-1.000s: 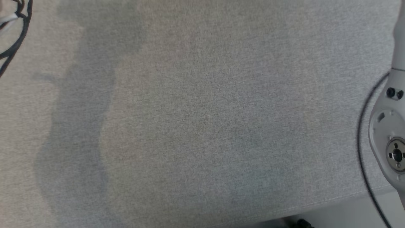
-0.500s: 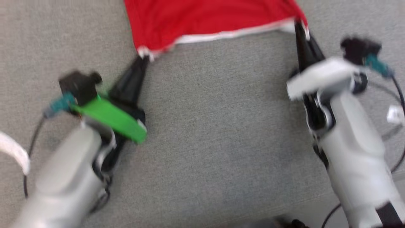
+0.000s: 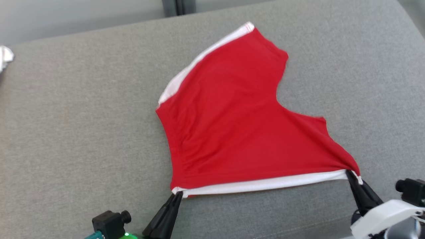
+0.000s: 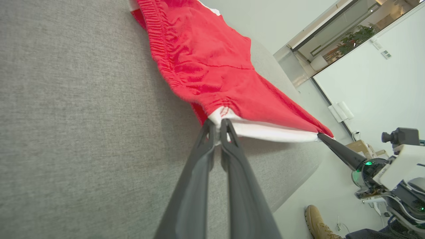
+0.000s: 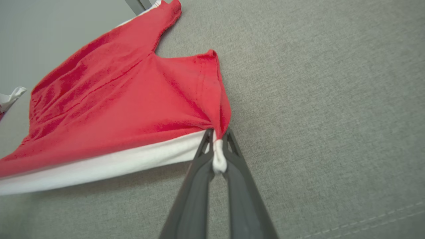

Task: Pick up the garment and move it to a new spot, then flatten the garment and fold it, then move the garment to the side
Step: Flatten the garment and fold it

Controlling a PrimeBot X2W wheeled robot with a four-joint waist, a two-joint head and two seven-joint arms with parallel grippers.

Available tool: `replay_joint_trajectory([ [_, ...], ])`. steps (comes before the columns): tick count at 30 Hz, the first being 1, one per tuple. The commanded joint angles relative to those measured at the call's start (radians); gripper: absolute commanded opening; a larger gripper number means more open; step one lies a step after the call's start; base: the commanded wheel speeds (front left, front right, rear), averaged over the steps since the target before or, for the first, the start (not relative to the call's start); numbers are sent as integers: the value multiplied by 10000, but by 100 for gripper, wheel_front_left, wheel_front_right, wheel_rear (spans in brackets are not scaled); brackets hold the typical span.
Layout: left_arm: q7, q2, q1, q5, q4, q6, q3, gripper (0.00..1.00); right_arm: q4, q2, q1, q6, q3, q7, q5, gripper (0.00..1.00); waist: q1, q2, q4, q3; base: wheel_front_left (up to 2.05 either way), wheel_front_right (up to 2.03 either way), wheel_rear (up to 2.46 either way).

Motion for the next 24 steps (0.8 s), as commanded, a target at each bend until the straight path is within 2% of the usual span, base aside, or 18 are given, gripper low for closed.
replay_joint_trajectory([
  [1, 48, 159, 224, -137, -189, 84, 103, 0, -463, 1, 285, -21, -276, 215, 2, 0, 1, -1, 419, -789, 0, 0, 0],
  [5, 424, 121, 92, -459, -647, -22, -13, 0, -1450, 238, 464, -21, -853, 917, -233, 0, 1, -1, 566, -605, 0, 0, 0],
  [9, 754, -250, -421, -1109, -915, -235, 136, 0, -1920, 431, -511, -18, -1000, 1596, -367, 0, 1, -1, 690, -142, 0, 0, 0],
  [11, 946, -287, -860, -1295, -860, -320, 252, 0, -1921, 321, -1217, -18, -1035, 1930, -534, 0, 1, -1, 810, 185, 0, 0, 0],
  [19, 1891, -911, -3013, -1949, -365, -608, 400, 0, -859, -102, -4473, -17, -1127, 3245, -1042, 0, 1, -1, 1584, 1442, 0, 0, 0],
  [24, 2083, -1393, -4363, -1865, 530, -439, 605, 0, 257, -246, -6300, -17, -911, 3626, -1523, 0, 1, -1, 2087, 1993, 0, 0, 0],
])
